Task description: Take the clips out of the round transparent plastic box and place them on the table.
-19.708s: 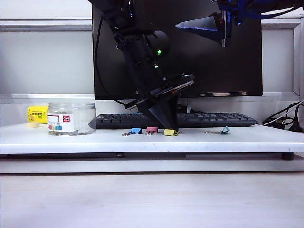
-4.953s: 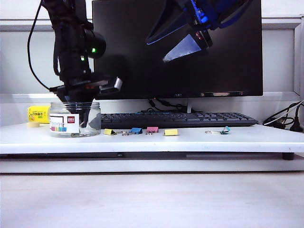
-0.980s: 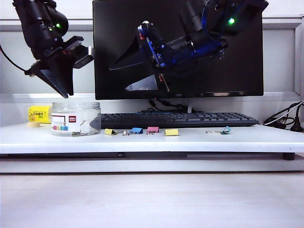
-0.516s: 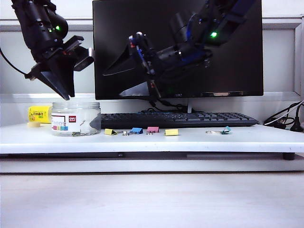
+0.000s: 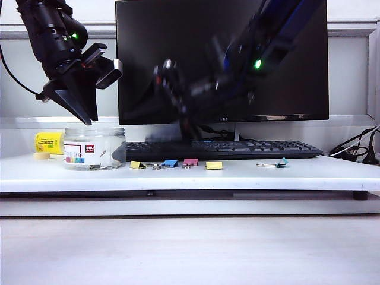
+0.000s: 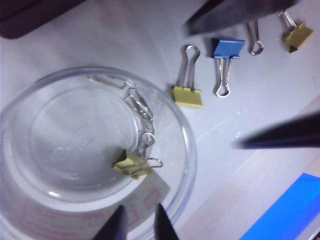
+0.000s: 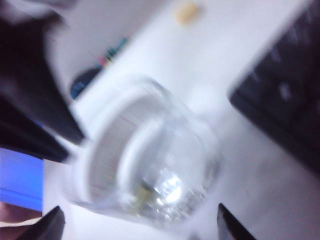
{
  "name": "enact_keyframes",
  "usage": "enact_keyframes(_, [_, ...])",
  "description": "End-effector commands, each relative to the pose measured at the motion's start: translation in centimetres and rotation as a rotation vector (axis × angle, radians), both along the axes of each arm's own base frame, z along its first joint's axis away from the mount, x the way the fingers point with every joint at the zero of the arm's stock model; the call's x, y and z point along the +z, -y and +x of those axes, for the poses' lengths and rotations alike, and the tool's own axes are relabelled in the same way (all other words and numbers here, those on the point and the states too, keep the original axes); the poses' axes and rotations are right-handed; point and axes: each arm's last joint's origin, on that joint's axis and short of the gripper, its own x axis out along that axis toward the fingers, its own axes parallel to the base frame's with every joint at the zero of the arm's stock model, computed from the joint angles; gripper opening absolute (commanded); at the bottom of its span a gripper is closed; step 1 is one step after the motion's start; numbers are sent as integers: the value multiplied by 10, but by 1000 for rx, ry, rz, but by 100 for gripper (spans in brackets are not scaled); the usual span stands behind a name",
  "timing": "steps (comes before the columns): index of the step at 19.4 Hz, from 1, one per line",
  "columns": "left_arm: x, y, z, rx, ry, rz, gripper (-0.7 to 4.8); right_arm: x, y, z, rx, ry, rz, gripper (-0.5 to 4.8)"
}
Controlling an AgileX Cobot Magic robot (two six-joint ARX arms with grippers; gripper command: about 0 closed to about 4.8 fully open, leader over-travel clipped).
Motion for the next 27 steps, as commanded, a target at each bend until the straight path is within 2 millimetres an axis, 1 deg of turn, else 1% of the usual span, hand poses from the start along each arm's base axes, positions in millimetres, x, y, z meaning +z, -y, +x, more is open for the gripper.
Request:
enact_keyframes(1, [0, 4, -3, -15, 2, 23, 84, -2, -6, -2, 10, -3, 3, 392])
enact_keyframes(5, [-10, 3, -4, -10, -24, 83, 84, 6, -12, -1, 18, 13, 22, 392])
enact_keyframes(8, [-14, 3, -4, -11, -32, 86, 84, 7, -16, -4, 29, 17, 32, 392])
enact_keyframes(11, [-14, 4, -3, -12, -26, 73, 84, 6, -21, -6, 33, 18, 26, 392])
enact_keyframes(18, [-14, 6, -2, -20, -18, 25, 84, 5, -21, -6, 14, 30, 14, 391])
enact_keyframes(21, [-15, 9, -1, -27, -17, 27, 84, 5, -21, -5, -2, 36, 6, 391])
enact_keyframes(23, [-16, 16, -2, -45, -6, 25, 84, 5, -20, -5, -7, 42, 2, 391])
enact_keyframes(27, [-16, 18, -2, -51, -3, 24, 84, 5, -20, -5, -23, 50, -9, 390])
